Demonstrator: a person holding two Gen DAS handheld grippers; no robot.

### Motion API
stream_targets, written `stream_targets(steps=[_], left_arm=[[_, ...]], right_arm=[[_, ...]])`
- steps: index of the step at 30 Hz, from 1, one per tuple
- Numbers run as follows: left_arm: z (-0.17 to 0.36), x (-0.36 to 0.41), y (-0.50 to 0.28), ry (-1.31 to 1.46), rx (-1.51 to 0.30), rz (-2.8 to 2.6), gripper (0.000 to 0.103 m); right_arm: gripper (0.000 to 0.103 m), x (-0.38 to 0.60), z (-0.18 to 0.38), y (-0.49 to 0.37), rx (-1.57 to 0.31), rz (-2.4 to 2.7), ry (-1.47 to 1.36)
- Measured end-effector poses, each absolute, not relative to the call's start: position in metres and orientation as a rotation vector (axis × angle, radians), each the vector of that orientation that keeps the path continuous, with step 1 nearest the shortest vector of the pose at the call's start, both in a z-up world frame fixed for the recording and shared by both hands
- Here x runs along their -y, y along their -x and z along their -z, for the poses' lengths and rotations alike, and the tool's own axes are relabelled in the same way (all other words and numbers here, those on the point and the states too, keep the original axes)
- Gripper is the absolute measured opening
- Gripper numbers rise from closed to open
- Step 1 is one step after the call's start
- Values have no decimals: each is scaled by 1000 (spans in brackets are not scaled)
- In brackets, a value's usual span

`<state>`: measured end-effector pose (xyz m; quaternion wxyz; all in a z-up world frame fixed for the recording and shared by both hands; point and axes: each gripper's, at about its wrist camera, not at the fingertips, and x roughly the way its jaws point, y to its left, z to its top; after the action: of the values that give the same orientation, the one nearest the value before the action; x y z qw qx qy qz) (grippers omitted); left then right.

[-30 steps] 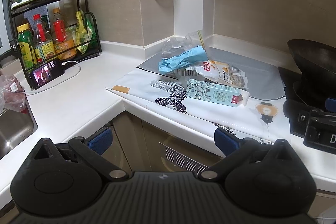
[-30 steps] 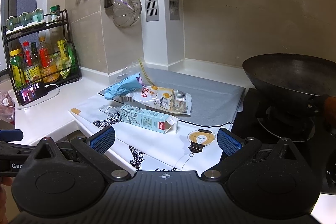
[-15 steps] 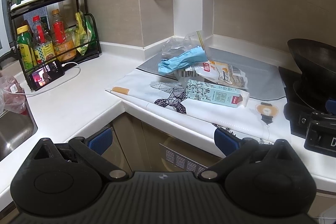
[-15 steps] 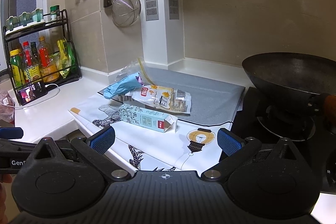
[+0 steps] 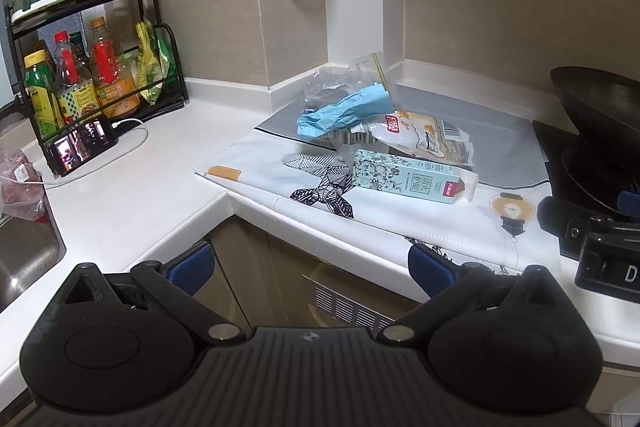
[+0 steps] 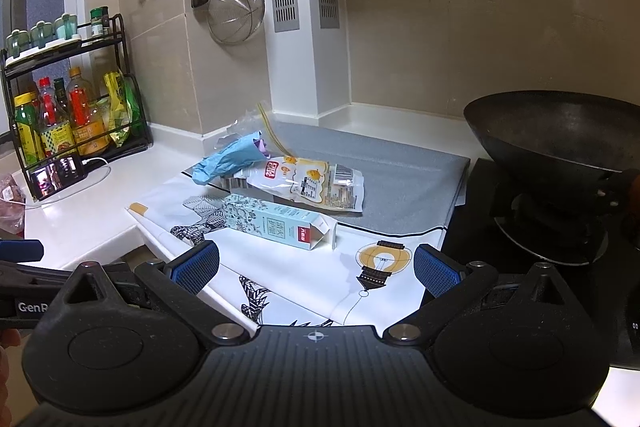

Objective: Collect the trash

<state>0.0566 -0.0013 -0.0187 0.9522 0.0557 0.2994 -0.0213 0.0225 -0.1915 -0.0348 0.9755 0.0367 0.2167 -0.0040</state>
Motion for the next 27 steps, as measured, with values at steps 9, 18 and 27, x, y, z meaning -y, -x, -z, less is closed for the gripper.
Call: stream_targets(steps=[9,18,27], left_arm=[[22,-5,-101,-100,-642,43,103],[19,-2,-189,-125,-655,166,103],[20,22,-277,-239,-646,249,103]], right_arm=[[103,208,57,-54,-450,-2,-125],[103,211,77,-121,-449,-92,-123],[103,202,103,-199,-521,-180,-115]])
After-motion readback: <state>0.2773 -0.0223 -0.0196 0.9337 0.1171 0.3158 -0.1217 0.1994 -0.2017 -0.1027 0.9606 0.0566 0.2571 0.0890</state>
